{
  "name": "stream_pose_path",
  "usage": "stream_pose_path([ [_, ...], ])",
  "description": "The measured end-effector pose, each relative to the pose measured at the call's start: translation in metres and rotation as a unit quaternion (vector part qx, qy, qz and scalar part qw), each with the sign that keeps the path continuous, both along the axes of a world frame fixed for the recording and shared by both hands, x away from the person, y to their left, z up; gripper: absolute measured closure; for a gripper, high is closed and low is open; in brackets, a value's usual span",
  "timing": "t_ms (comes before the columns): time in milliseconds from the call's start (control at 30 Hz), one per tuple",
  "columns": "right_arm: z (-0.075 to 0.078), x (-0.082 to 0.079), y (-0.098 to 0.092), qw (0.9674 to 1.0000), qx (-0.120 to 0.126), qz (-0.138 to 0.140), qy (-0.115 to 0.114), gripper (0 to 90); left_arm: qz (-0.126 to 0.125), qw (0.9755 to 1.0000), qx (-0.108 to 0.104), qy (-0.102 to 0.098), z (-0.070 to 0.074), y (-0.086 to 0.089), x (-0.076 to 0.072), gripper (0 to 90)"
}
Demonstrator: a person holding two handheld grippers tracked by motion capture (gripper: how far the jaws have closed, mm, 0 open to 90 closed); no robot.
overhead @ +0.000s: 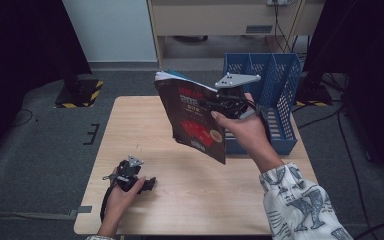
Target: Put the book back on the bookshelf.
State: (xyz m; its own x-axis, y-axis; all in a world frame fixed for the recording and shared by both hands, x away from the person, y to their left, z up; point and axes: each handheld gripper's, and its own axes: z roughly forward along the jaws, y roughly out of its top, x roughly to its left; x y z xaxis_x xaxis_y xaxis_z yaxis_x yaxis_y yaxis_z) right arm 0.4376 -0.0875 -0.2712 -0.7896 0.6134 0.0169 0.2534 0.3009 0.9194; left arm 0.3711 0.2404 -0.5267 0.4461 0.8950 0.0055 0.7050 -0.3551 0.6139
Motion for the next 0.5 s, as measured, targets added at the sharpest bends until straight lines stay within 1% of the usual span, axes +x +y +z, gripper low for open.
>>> stream_pose_path([
  [267,0.009,0.006,-0.005,0.9999,0.007,-0.007,-0.004,87.1,-0.001,1.0000,-0.001,-0.001,-0.001,0.000,0.000,2.7],
  [500,0.018,0.011,-0.017,0.9996,0.009,-0.026,-0.011,87.1,-0.002,1.0000,-0.001,-0.002,-0.001,0.000,0.000,2.3],
])
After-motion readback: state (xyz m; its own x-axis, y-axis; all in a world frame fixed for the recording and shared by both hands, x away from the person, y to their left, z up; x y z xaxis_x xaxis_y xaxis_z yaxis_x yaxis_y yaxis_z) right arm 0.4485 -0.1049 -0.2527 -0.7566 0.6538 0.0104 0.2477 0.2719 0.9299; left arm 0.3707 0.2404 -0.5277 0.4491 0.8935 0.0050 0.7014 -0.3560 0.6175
